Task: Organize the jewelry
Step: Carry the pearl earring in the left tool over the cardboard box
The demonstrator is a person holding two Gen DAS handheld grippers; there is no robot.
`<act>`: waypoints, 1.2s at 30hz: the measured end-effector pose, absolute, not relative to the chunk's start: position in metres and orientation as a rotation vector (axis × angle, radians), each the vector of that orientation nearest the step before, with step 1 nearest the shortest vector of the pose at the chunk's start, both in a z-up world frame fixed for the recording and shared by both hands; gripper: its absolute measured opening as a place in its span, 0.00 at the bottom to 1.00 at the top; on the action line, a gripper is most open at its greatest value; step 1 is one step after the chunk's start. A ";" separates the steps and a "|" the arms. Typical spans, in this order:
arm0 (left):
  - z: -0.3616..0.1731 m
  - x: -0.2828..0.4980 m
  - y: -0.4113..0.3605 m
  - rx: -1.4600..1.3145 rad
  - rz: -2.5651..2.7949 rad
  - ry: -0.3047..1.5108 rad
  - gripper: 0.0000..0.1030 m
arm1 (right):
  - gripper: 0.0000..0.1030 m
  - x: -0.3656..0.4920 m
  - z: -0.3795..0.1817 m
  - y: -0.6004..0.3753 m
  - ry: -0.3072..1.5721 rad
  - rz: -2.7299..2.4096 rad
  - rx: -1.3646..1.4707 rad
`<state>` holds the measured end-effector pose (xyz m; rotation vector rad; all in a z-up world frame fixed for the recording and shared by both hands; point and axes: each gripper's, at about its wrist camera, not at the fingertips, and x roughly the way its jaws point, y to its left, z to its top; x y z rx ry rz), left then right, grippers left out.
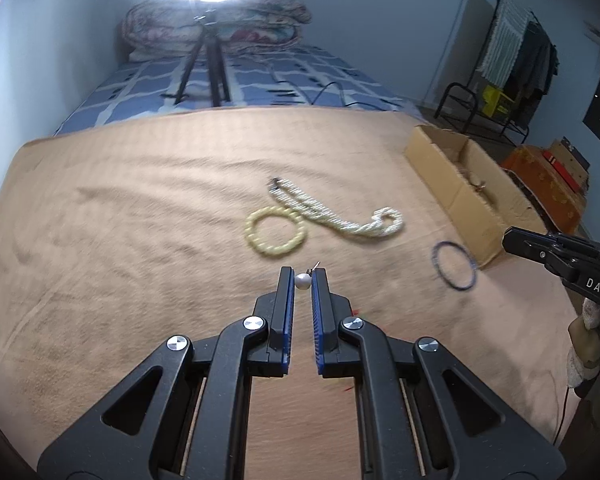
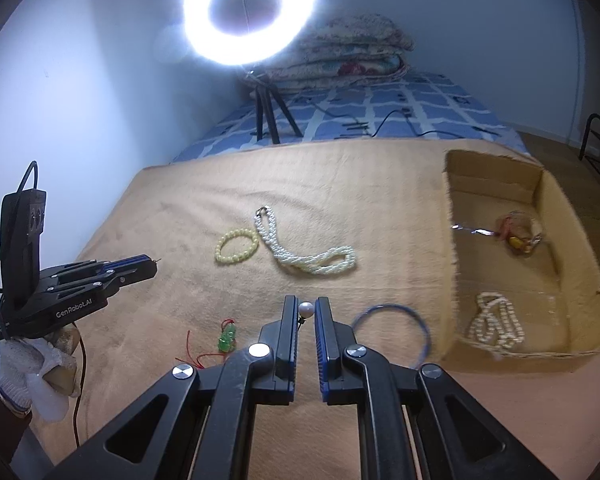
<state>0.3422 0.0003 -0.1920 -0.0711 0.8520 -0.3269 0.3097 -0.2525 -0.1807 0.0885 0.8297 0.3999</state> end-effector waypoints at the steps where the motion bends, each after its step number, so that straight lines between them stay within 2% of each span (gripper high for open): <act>1: -0.189 0.343 -0.007 -0.069 -0.338 0.847 0.06 | 0.06 0.308 -0.178 -0.258 0.827 0.395 0.092; 21: -0.151 0.378 -0.162 -0.038 -0.546 0.799 0.06 | 0.06 0.286 -0.150 -0.387 0.774 0.230 0.093; 36: -0.171 0.429 -0.254 0.001 -0.578 0.860 0.06 | 0.06 0.320 -0.166 -0.419 0.791 0.180 0.085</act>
